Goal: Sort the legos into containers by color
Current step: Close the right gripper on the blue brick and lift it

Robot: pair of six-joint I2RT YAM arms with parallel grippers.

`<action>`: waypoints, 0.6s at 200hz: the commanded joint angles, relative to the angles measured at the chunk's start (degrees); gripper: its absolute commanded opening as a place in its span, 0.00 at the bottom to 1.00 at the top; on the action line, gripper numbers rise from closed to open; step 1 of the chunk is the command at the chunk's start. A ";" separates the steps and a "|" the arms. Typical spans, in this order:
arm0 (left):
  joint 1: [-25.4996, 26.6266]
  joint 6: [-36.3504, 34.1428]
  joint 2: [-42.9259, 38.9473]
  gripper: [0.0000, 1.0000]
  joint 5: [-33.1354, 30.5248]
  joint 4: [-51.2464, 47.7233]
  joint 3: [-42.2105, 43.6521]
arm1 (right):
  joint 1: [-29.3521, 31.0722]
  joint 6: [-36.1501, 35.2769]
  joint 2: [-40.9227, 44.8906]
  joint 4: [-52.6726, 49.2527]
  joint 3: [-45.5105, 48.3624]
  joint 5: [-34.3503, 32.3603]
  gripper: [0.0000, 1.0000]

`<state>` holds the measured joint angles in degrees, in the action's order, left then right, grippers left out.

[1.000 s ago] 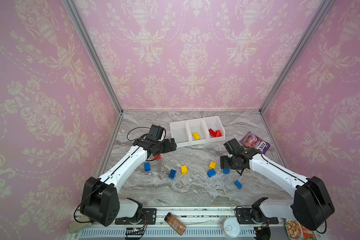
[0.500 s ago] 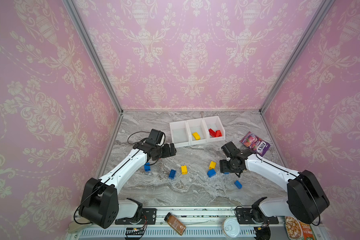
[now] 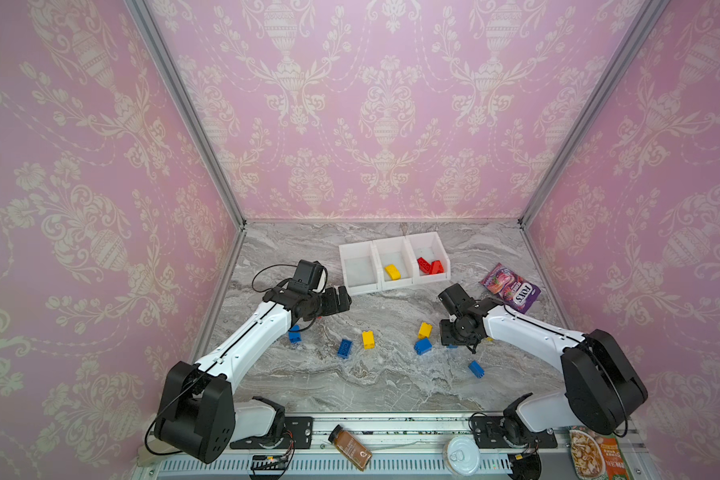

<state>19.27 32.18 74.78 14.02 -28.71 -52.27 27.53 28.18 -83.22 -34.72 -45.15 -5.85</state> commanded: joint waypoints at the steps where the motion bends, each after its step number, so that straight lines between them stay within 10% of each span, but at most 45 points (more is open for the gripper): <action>1: -0.79 -0.59 0.68 0.99 2.18 1.01 0.27 | 0.41 -0.59 -0.61 -0.08 -0.55 -0.64 0.48; 120: -0.89 1.61 1.24 0.99 5.13 4.91 4.34 | 1.62 -0.86 4.86 -5.45 -5.96 0.20 0.29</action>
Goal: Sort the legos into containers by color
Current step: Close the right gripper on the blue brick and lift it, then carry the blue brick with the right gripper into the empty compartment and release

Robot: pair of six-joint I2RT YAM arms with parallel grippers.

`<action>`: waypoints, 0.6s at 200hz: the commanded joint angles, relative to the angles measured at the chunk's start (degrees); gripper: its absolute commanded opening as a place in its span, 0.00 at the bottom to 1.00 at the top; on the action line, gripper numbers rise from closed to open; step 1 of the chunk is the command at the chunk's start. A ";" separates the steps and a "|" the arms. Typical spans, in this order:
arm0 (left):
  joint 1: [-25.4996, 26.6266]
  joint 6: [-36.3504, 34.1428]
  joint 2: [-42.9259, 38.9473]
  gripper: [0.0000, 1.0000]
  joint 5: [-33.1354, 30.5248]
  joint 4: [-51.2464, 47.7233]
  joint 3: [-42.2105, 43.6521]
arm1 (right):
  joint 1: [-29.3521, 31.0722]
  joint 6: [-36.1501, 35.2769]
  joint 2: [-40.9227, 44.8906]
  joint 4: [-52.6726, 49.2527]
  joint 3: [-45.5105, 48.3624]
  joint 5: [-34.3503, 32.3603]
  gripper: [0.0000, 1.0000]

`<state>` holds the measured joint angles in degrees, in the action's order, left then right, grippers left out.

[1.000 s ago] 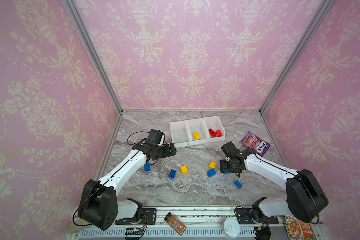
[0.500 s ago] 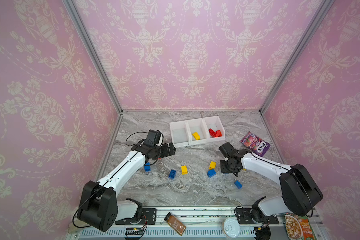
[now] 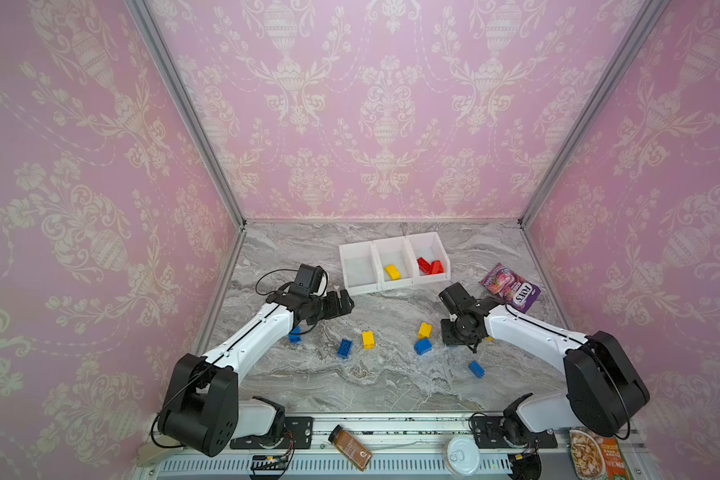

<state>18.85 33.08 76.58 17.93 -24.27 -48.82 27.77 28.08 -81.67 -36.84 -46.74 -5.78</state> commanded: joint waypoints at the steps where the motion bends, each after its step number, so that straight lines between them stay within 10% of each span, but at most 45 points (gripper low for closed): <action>1: -0.48 0.69 -0.55 0.99 1.22 0.46 0.90 | 1.44 -0.74 3.38 -3.41 -4.57 0.10 0.29; 120: -0.56 2.29 -5.17 0.99 -0.13 -0.11 3.03 | 11.85 -7.55 -20.88 0.46 -44.58 8.53 0.30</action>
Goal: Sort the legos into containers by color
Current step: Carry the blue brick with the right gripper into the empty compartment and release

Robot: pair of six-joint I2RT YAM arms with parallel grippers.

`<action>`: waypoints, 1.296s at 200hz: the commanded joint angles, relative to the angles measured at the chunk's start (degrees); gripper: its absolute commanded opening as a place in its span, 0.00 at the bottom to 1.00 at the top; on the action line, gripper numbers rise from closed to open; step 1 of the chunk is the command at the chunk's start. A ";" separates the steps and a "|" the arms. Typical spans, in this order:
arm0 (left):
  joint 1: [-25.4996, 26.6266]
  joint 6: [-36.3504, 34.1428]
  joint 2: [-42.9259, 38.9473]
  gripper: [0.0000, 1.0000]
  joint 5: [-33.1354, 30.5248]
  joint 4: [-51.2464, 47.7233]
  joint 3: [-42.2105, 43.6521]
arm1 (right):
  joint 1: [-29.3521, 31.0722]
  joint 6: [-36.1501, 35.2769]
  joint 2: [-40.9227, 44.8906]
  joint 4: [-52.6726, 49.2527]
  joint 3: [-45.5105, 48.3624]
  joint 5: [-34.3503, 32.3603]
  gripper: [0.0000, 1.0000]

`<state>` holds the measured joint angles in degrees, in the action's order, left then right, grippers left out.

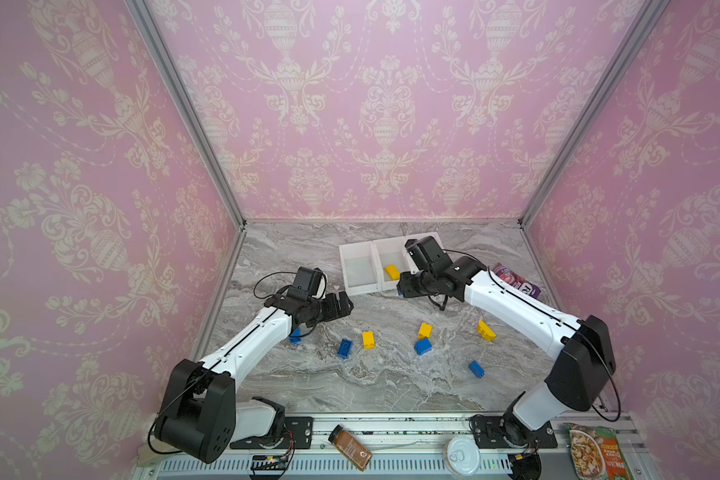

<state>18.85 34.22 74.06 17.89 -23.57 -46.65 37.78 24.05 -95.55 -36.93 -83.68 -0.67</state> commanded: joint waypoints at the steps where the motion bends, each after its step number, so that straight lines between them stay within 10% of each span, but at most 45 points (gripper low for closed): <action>1: -0.57 1.13 -2.67 0.99 -0.11 -0.92 0.86 | 1.89 -3.59 -7.36 0.54 -8.03 3.49 0.30; 98: -0.75 1.74 -6.51 0.99 -1.87 -3.21 1.89 | 2.29 -6.67 -40.42 -8.76 -46.99 3.03 0.30; 259: -0.81 1.99 -7.18 0.99 -2.42 -3.49 1.91 | 0.36 -6.39 -48.83 -11.64 -52.23 -1.53 0.47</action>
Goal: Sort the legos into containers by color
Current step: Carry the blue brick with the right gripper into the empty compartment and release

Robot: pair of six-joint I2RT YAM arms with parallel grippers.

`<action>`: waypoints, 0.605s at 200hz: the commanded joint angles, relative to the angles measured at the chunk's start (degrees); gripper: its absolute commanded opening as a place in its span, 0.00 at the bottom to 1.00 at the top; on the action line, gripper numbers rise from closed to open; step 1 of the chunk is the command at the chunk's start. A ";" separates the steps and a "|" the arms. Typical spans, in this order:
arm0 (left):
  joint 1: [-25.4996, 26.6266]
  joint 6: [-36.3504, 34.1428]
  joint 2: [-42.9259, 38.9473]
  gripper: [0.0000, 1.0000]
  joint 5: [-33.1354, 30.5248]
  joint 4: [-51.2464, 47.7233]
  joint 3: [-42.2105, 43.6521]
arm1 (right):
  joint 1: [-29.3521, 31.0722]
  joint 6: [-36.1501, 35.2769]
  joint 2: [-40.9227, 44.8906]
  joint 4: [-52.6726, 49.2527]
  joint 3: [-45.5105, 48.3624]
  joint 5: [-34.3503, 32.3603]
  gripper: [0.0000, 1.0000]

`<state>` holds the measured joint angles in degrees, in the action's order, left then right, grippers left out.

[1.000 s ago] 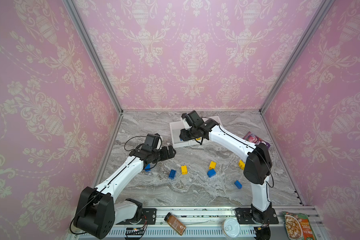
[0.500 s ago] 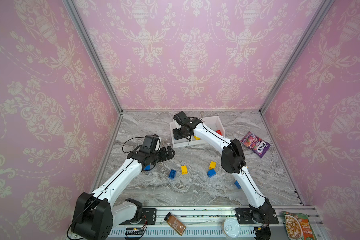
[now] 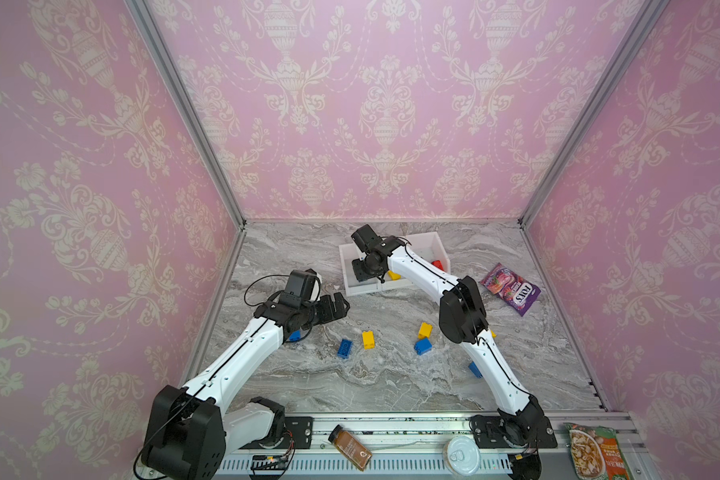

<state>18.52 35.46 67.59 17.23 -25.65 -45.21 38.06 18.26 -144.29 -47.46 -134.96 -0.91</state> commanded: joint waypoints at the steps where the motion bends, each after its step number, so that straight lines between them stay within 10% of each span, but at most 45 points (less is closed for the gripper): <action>1: -0.45 0.79 -0.71 0.99 -1.76 -1.42 0.47 | 0.08 -0.60 -0.06 -1.08 -0.89 -1.25 0.47; 121: -0.44 0.76 -0.19 0.99 -2.03 -0.54 0.46 | 1.31 -0.60 10.69 3.18 5.81 0.58 0.58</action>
<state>18.52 35.64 67.59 17.02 -25.80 -45.21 38.41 17.98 -140.46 -45.43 -131.11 -0.64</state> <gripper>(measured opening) 0.993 0.571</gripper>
